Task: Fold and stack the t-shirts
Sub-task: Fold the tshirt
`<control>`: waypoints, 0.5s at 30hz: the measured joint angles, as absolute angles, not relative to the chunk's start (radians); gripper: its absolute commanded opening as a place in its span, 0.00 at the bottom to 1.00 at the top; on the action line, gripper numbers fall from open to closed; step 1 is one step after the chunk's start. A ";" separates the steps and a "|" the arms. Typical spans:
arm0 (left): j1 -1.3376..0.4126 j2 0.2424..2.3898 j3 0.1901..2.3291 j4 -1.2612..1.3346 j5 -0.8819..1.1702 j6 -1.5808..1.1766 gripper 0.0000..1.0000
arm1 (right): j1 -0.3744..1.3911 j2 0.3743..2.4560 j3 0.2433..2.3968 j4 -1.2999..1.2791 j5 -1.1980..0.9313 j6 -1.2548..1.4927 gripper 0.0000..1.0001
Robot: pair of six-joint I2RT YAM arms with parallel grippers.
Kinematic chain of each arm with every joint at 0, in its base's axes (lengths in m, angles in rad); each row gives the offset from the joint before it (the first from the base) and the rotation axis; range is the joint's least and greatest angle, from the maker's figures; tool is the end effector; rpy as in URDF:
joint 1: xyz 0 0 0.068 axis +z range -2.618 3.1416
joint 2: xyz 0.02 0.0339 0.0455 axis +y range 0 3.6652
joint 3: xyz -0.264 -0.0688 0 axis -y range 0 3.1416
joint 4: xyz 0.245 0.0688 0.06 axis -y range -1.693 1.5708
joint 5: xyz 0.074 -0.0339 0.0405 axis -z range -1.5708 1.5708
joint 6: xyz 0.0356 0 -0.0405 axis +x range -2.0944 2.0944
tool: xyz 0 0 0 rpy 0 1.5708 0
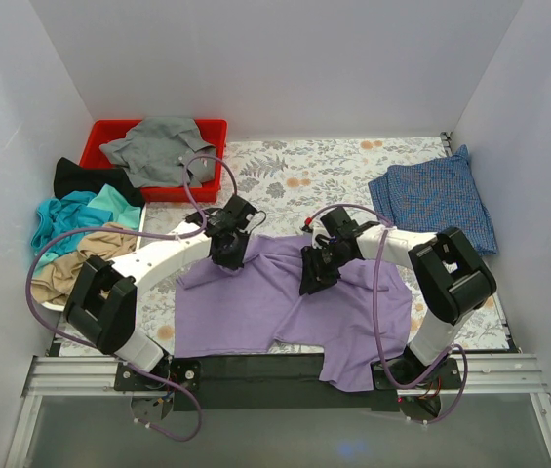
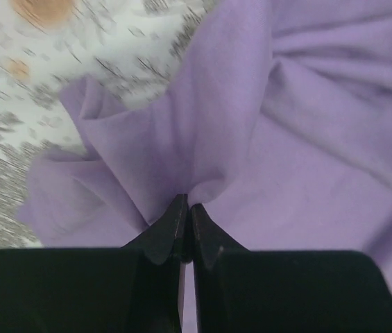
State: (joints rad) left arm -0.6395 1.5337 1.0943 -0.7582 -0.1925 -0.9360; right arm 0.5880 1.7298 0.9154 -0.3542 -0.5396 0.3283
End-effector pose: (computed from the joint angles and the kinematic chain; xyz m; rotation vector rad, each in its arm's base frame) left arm 0.2425 -0.1719 0.2260 -0.4538 2.7008 -0.1799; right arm 0.2515 0.1897 0.1410 -0.5309 2.8186 0.9684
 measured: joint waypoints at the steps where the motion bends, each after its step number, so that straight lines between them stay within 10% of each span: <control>1: -0.646 1.534 1.091 -0.781 -0.161 -0.960 0.00 | 0.587 1.726 0.909 -0.346 -0.540 0.335 0.43; 6: -0.670 1.534 1.049 -0.865 0.039 -1.042 0.00 | 0.587 1.707 0.881 -0.317 -0.540 0.347 0.43; 7: -0.676 1.536 1.040 -0.888 0.059 -1.058 0.21 | 0.587 1.705 0.879 -0.314 -0.540 0.348 0.43; 9: -0.692 1.538 1.028 -0.935 0.086 -1.077 0.94 | 0.587 1.703 0.876 -0.311 -0.539 0.349 0.43; 15: -0.711 1.549 1.077 -1.074 0.116 -1.135 0.95 | 0.588 1.700 0.874 -0.311 -0.534 0.349 0.43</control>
State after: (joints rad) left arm -0.7113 1.5490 1.0771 -1.0737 0.1162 -1.1355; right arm 0.5877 1.7000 0.8742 -0.3107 -0.5339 0.3489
